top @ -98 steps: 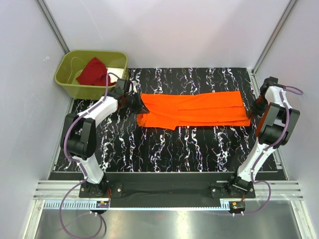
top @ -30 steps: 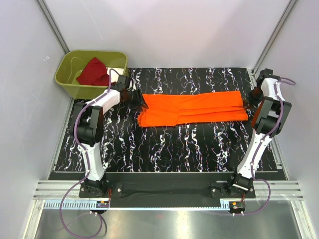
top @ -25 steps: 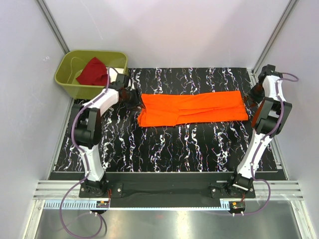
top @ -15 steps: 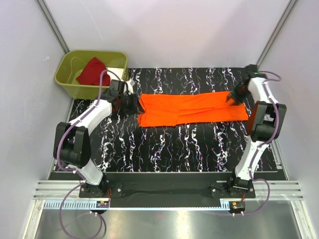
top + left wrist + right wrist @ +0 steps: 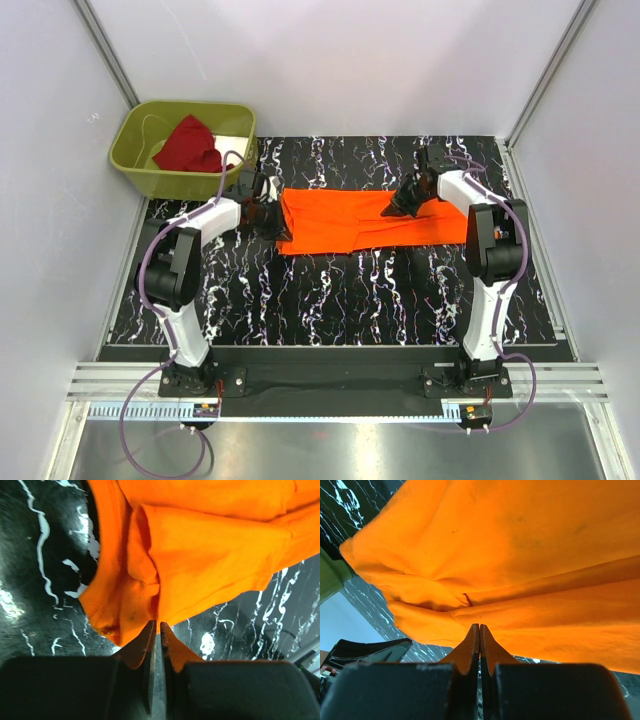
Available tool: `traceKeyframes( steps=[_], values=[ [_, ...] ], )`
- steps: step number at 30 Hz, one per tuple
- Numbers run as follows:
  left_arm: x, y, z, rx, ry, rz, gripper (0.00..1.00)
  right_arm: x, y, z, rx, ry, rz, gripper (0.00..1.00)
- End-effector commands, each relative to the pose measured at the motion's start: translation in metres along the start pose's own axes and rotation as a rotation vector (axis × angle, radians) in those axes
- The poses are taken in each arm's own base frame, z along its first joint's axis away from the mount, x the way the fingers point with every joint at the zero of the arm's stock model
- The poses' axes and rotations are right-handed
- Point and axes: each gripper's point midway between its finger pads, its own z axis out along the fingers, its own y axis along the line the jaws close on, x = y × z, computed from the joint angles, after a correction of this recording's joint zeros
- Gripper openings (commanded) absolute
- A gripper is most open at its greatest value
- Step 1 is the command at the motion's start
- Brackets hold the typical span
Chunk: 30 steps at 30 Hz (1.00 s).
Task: Fold and stack the t-shirts
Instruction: Fold the tshirt
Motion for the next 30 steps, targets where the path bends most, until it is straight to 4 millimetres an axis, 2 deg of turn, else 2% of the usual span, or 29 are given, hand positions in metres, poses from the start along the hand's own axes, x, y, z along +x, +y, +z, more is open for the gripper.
traceKeyframes(
  steps=[1,8,20,26,30],
  values=[
    [-0.023,-0.003,-0.011,-0.016,-0.087,0.052,0.12,0.009,0.014,0.003,-0.044,0.008,-0.005,0.0],
    [-0.023,0.001,-0.004,-0.029,-0.073,0.047,0.12,0.034,-0.001,0.013,-0.006,0.044,0.006,0.0],
    [-0.027,-0.002,-0.005,-0.029,-0.07,0.051,0.12,0.05,0.005,0.017,-0.007,0.048,-0.012,0.0],
    [-0.026,-0.003,-0.007,-0.028,-0.066,0.056,0.12,0.064,0.006,0.032,0.006,0.072,-0.025,0.0],
    [-0.026,-0.003,-0.01,-0.028,-0.069,0.064,0.12,0.06,0.01,0.036,0.006,0.063,-0.039,0.0]
  ],
)
